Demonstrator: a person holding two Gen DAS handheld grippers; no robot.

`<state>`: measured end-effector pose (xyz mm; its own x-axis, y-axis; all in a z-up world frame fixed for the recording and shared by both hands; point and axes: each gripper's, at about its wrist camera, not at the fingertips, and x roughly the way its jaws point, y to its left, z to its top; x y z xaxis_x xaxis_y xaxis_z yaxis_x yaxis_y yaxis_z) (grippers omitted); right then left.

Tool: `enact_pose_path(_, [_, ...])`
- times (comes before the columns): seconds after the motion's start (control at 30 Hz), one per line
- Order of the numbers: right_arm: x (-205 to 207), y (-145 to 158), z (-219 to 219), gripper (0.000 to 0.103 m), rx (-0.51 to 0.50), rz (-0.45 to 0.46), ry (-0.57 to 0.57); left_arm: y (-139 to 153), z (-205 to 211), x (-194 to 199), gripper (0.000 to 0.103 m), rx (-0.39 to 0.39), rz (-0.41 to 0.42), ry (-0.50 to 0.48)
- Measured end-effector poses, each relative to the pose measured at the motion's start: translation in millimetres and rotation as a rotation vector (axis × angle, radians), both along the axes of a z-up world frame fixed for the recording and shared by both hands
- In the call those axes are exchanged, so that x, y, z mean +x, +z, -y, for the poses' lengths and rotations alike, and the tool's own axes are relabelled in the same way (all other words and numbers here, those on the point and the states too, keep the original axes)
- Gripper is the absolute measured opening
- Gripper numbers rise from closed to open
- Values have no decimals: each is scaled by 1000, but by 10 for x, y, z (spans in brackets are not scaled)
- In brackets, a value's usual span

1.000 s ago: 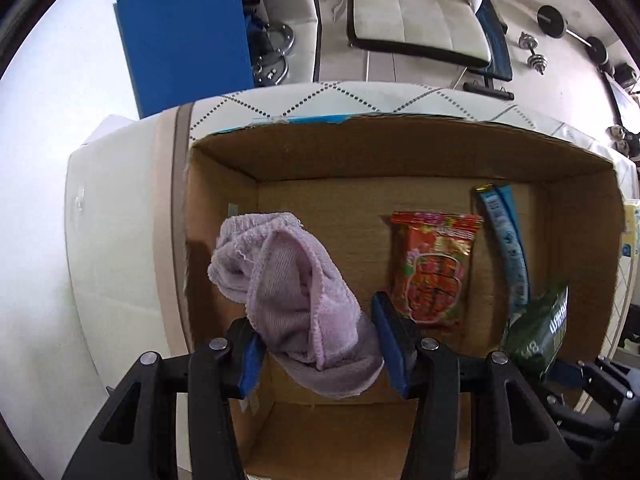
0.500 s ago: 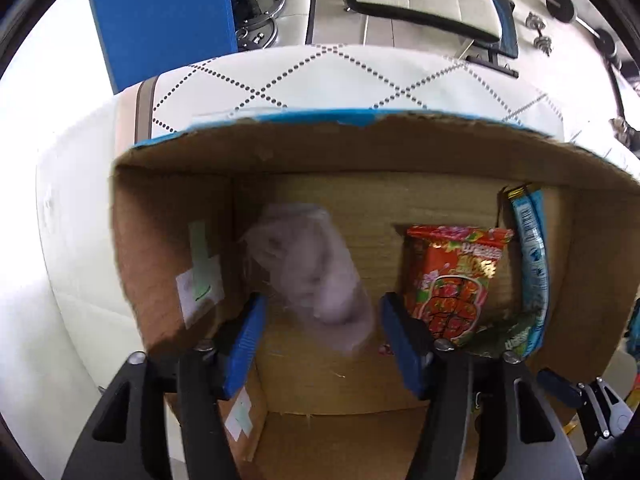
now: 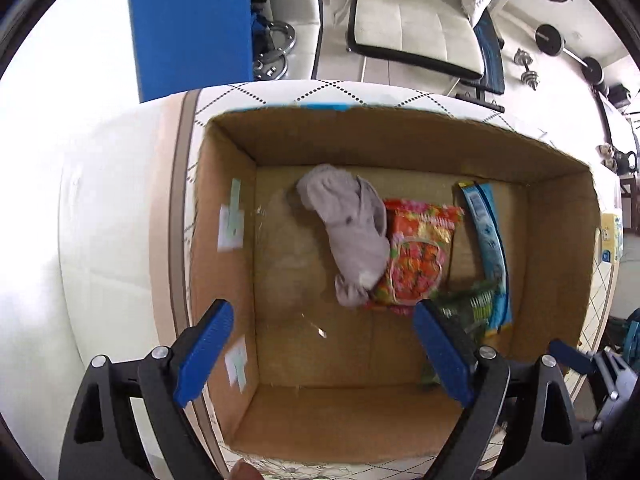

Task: Organize soft objects
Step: 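Lower the cloth and green bag into the box and release both, then grasp the white booklet box with the left gripper while the right grasps the yellow tissue pack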

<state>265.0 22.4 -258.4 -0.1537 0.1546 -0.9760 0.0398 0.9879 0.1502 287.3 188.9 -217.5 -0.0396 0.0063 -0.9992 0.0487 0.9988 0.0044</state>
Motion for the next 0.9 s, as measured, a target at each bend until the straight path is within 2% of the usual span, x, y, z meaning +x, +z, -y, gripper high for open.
enact_pose_path(0.3, [-381,335,87,97,-43,95,19,374,-3,-648,92,-22,110,68])
enact_pose_path(0.5, [-659,550,120,97,-44,158,12,675,90,-1014,92,8,186,59])
enact_pose_path(0.7, [-884,858,192,97,-47,226,27,931,224,-1255,92,22,229,34])
enact_pose_path(0.9, [-993,1054,391,97,12,251,1,1167,348,-1318,92,-34,255,52])
